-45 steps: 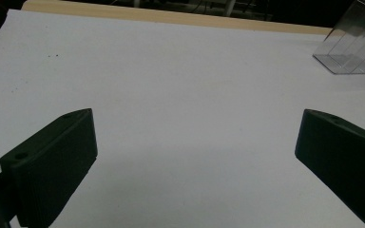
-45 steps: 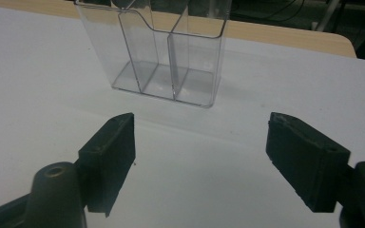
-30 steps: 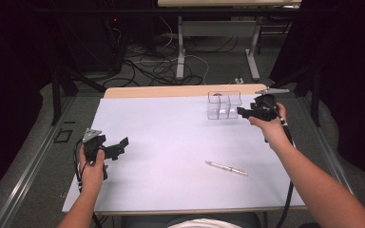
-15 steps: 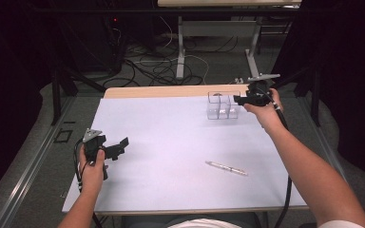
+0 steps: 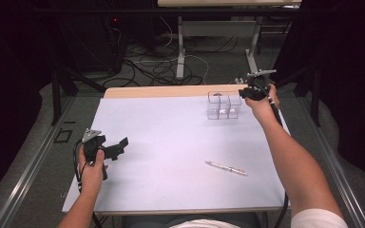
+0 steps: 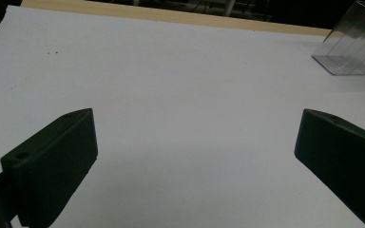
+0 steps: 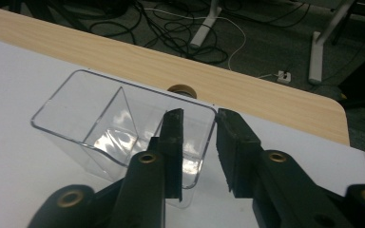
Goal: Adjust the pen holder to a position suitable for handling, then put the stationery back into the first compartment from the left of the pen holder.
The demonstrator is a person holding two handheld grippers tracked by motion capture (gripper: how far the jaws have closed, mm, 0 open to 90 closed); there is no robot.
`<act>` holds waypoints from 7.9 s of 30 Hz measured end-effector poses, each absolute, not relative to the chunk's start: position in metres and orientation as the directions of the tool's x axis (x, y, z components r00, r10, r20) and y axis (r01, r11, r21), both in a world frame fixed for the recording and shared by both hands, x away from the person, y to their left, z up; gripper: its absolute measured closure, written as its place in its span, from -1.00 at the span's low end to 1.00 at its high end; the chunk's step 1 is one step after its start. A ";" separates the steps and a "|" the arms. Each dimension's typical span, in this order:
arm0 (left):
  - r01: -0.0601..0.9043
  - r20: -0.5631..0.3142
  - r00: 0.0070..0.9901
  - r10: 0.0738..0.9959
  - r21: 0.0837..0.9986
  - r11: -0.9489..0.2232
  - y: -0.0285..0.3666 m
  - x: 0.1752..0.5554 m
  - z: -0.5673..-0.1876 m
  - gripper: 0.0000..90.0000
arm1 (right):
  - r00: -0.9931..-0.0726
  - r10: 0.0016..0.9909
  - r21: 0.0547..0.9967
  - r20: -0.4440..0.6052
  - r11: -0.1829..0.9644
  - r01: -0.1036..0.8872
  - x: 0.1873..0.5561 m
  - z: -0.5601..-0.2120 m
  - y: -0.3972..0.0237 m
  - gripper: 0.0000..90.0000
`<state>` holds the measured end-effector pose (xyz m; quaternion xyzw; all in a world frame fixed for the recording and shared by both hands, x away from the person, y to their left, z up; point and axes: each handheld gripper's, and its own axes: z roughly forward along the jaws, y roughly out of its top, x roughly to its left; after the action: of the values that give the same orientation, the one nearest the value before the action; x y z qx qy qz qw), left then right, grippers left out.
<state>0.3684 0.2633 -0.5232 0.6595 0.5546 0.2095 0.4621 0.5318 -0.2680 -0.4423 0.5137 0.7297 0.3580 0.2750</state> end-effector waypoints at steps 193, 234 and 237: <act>0.552 -0.236 0.288 0.928 0.833 0.040 0.262 0.367 -0.524 -0.99 | -0.748 0.660 0.687 0.068 0.512 0.515 0.413 -0.473 -0.172 -0.55; 0.549 -0.225 0.305 0.925 0.836 0.022 0.261 0.367 -0.523 -0.99 | -0.850 0.526 0.485 -0.007 0.745 0.457 0.386 -0.505 -0.175 -0.15; 0.549 -0.225 0.307 0.925 0.835 0.021 0.260 0.367 -0.524 -0.99 | -0.848 0.530 0.463 0.000 0.752 0.469 0.386 -0.507 -0.175 -0.10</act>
<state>0.3673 0.2604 -0.5236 0.6684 0.5514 0.2065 0.4544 0.3863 -0.1755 -0.5069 0.2676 0.9335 0.2293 0.0660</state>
